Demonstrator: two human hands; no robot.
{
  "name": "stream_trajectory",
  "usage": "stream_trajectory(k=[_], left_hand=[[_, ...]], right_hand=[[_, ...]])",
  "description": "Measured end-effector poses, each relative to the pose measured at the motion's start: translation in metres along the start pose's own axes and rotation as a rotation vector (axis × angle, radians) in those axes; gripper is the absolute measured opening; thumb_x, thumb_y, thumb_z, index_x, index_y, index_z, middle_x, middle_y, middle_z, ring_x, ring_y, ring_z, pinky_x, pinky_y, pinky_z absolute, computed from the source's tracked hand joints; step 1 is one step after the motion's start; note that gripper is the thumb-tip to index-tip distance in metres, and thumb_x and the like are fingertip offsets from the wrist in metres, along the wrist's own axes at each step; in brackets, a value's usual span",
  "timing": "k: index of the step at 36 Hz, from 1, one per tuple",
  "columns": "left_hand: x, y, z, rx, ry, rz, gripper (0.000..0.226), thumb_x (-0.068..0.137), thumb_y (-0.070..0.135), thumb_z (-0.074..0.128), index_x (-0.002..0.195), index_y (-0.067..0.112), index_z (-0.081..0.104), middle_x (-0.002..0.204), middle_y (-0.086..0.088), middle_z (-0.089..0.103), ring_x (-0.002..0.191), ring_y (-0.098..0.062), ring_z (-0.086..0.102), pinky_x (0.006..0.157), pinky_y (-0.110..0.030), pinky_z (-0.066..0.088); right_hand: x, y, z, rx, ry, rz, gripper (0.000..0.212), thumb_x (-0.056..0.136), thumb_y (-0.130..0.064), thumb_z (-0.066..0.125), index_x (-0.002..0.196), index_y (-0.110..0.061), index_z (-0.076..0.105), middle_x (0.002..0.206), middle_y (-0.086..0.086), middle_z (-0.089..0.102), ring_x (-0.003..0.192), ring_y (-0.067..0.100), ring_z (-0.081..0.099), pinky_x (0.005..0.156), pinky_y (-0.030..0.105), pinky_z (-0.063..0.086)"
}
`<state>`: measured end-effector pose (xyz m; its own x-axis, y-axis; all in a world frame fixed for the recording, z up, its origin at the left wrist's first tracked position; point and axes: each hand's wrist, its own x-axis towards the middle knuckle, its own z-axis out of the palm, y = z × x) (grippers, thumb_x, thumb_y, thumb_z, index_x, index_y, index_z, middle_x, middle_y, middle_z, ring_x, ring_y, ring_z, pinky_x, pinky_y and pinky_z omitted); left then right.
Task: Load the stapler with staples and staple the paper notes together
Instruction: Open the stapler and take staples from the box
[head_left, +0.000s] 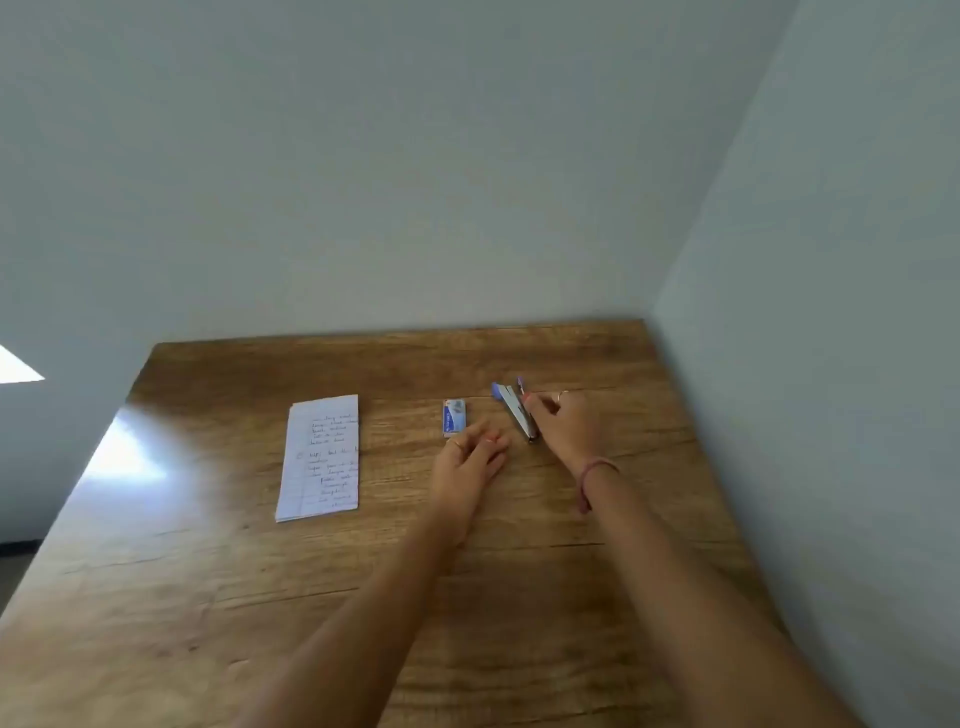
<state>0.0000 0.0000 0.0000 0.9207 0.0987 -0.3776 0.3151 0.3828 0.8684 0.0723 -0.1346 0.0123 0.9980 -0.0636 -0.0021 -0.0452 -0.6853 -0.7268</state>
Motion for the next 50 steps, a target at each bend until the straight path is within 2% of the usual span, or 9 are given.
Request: stream_trajectory(k=[9, 15, 17, 22, 32, 37, 42, 46, 50], left_hand=[[0.002, -0.001, -0.001, 0.048, 0.012, 0.050, 0.036, 0.097, 0.011, 0.054, 0.133, 0.005, 0.050, 0.118, -0.004, 0.066, 0.106, -0.009, 0.067, 0.080, -0.018, 0.054], [0.003, -0.003, -0.001, 0.069, -0.012, 0.044, 0.039, 0.097, 0.013, 0.055, 0.134, 0.005, 0.049, 0.118, -0.004, 0.068, 0.107, -0.006, 0.066, 0.083, -0.017, 0.053], [0.002, -0.003, -0.001, 0.095, -0.012, 0.064, 0.038, 0.096, 0.015, 0.057, 0.133, 0.006, 0.051, 0.117, -0.002, 0.069, 0.106, -0.006, 0.066, 0.082, -0.017, 0.053], [0.000, -0.002, -0.001, 0.223, -0.055, 0.130, 0.032, 0.094, 0.022, 0.061, 0.125, 0.013, 0.061, 0.113, 0.001, 0.072, 0.107, -0.011, 0.067, 0.094, -0.030, 0.051], [-0.005, 0.002, -0.008, 0.276, -0.140, 0.141, 0.022, 0.091, 0.023, 0.065, 0.113, 0.018, 0.067, 0.105, -0.001, 0.075, 0.102, -0.017, 0.069, 0.091, -0.033, 0.053], [-0.009, 0.001, -0.008, 0.299, -0.164, 0.160, 0.023, 0.092, 0.025, 0.064, 0.114, 0.021, 0.066, 0.107, 0.000, 0.074, 0.103, -0.015, 0.068, 0.094, -0.038, 0.052], [-0.012, -0.003, -0.008, 0.134, -0.092, 0.114, 0.015, 0.092, 0.017, 0.063, 0.107, 0.018, 0.064, 0.106, -0.008, 0.073, 0.104, -0.024, 0.068, 0.094, -0.041, 0.053], [-0.013, -0.002, -0.011, -0.103, -0.064, 0.042, 0.016, 0.093, 0.011, 0.059, 0.109, 0.016, 0.062, 0.109, -0.007, 0.069, 0.105, -0.018, 0.065, 0.094, -0.036, 0.053], [-0.014, 0.002, -0.018, -0.213, -0.131, 0.008, 0.018, 0.096, 0.009, 0.054, 0.109, 0.017, 0.064, 0.106, -0.004, 0.072, 0.103, -0.012, 0.068, 0.085, -0.025, 0.055]], right_hand=[[-0.007, -0.011, -0.002, -0.117, -0.031, 0.019, 0.024, 0.090, -0.027, 0.060, 0.102, -0.012, 0.074, 0.084, 0.007, 0.072, 0.075, 0.020, 0.065, 0.064, 0.034, 0.051], [-0.019, -0.005, -0.005, 0.053, -0.088, 0.030, 0.010, 0.079, -0.015, 0.068, 0.082, -0.010, 0.075, 0.068, 0.000, 0.070, 0.061, 0.010, 0.062, 0.054, 0.022, 0.044], [-0.026, -0.002, -0.004, 0.094, -0.068, 0.047, 0.013, 0.079, -0.017, 0.069, 0.088, -0.010, 0.075, 0.070, -0.003, 0.069, 0.062, 0.006, 0.061, 0.054, 0.016, 0.042], [-0.047, 0.002, -0.001, 0.161, -0.006, -0.016, 0.027, 0.083, -0.027, 0.070, 0.106, -0.013, 0.072, 0.092, 0.001, 0.070, 0.085, 0.013, 0.065, 0.076, 0.030, 0.053], [-0.082, 0.005, 0.014, 0.426, 0.021, -0.035, 0.033, 0.087, -0.027, 0.067, 0.119, -0.018, 0.064, 0.087, -0.005, 0.072, 0.076, 0.001, 0.068, 0.064, 0.015, 0.054], [-0.080, 0.005, 0.013, 0.496, -0.003, 0.039, 0.043, 0.086, -0.031, 0.068, 0.126, -0.020, 0.058, 0.094, -0.005, 0.073, 0.085, 0.004, 0.069, 0.073, 0.020, 0.055], [-0.081, 0.007, 0.015, 0.573, 0.162, 0.109, 0.025, 0.081, -0.021, 0.069, 0.105, -0.029, 0.064, 0.094, -0.003, 0.071, 0.084, -0.003, 0.067, 0.066, 0.011, 0.051], [-0.080, 0.008, 0.015, 0.565, 0.324, 0.182, 0.056, 0.087, -0.009, 0.062, 0.138, -0.018, 0.044, 0.123, -0.008, 0.059, 0.104, -0.006, 0.057, 0.080, 0.010, 0.047], [-0.082, 0.006, 0.017, 0.443, 0.370, 0.225, 0.049, 0.087, -0.009, 0.061, 0.133, -0.020, 0.051, 0.137, 0.000, 0.050, 0.118, 0.011, 0.050, 0.095, 0.026, 0.047]])
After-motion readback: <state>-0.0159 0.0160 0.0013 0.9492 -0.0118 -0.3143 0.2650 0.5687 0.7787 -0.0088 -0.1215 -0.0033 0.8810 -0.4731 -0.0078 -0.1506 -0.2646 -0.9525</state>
